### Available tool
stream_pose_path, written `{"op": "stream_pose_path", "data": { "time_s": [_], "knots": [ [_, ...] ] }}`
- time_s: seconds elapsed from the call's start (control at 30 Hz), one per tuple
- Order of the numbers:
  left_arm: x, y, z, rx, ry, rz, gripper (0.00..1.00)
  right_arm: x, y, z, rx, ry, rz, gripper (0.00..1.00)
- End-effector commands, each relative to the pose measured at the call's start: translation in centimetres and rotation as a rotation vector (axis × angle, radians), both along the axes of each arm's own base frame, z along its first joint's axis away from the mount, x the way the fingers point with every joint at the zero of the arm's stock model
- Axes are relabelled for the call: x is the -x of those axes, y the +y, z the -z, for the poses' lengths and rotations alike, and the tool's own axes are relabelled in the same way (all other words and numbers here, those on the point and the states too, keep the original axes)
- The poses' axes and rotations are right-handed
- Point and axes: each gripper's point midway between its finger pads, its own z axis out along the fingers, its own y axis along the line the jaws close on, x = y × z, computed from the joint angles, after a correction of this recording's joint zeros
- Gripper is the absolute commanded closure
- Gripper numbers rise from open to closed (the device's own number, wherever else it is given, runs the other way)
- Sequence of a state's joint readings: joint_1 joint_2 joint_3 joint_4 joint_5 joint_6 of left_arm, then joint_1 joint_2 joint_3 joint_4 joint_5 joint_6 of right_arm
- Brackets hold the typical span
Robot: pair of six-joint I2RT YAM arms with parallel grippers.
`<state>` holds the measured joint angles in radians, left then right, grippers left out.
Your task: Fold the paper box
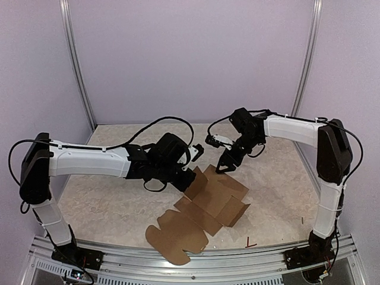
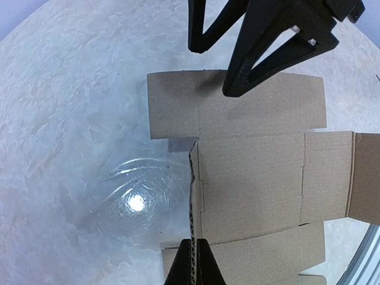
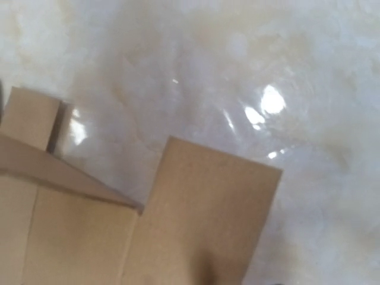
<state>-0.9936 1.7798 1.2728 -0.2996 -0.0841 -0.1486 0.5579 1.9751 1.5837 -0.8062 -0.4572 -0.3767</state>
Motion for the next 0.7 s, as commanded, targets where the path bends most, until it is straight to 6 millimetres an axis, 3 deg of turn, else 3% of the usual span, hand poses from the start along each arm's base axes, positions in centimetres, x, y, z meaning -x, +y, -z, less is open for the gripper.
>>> {"op": "stream_pose_path", "data": {
  "time_s": [0.0,0.2,0.33,0.67],
  "knots": [
    [0.2,1.4,-1.5,0.032,-0.048,0.023,1.0,1.7,0.2,-4.4,-0.085,-0.083,-0.096,0.44],
    [1.2,2.3,-3.3,0.149,-0.16,0.104,1.0,3.5,0.5,-7.7,-0.188,-0.192,-0.217,0.42],
    [1.8,3.0,-5.3,0.203,-0.255,0.139,1.0,2.7,0.4,-6.1,-0.134,-0.156,-0.167,0.39],
    [1.3,4.1,-6.0,0.187,-0.317,0.101,1.0,3.6,1.4,-3.6,-0.148,0.054,-0.149,0.35]
  ]
}}
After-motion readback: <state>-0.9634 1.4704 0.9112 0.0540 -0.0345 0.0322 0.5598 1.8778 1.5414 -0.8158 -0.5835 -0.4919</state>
